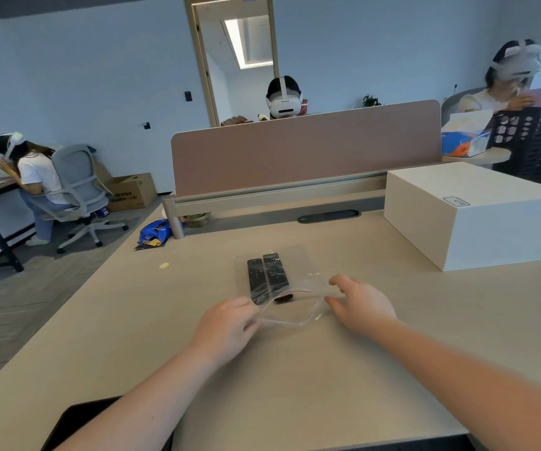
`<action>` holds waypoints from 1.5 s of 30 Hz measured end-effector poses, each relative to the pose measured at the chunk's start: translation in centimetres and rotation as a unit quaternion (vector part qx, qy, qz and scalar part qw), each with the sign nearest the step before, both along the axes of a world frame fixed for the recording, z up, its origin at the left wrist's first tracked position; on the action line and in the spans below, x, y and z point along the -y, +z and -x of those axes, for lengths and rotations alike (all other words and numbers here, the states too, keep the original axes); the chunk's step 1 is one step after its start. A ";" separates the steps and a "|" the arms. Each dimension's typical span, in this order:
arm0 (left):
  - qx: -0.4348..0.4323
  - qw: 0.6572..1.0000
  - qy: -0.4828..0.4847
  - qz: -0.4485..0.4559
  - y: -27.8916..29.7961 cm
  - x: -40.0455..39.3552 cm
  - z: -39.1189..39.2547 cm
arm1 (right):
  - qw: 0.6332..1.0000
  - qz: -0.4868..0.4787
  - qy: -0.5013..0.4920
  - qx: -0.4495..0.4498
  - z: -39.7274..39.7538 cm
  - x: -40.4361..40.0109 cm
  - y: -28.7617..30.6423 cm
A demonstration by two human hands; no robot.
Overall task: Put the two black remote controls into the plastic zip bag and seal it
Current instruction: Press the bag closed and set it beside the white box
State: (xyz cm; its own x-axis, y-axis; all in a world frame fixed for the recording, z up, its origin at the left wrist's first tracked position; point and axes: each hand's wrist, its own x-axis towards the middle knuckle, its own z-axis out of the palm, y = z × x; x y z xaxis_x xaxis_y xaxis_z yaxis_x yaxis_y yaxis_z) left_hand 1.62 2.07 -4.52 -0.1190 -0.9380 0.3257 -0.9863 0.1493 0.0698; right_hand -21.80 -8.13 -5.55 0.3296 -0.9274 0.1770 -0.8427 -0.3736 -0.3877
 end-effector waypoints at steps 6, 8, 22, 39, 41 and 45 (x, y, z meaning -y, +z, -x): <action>0.059 0.995 -0.012 0.074 -0.8 0.4 -0.9 | 0.999 -0.028 0.003 0.032 -0.2 0.3 0.1; 0.108 0.991 -0.004 0.078 -0.8 0.3 -1.2 | 0.999 -0.016 0.002 0.039 0.0 0.3 0.3; 0.142 0.984 0.009 0.104 -0.5 0.1 0.0 | 0.963 0.146 0.203 -0.105 -0.3 -2.3 2.1; 0.016 0.991 0.025 0.130 -1.0 -0.8 -0.6 | 0.930 0.276 0.231 -0.069 -7.7 -2.4 0.3; 0.035 0.991 0.041 0.126 -1.0 -0.8 -0.5 | 0.929 0.279 0.231 -0.075 -7.7 -2.5 0.3; 0.045 0.991 0.044 0.120 -0.7 -1.0 -0.2 | 0.918 0.303 0.227 -0.118 -8.0 -2.6 -0.1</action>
State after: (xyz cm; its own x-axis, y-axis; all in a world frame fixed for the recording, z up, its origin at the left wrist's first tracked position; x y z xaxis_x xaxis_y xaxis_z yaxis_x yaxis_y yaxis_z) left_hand 1.77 3.02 -5.19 -0.0790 -0.8428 0.5324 -0.9969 0.0639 -0.0468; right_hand -13.85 -5.51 -5.68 0.7533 -0.4393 0.4894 -0.5804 -0.7941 0.1804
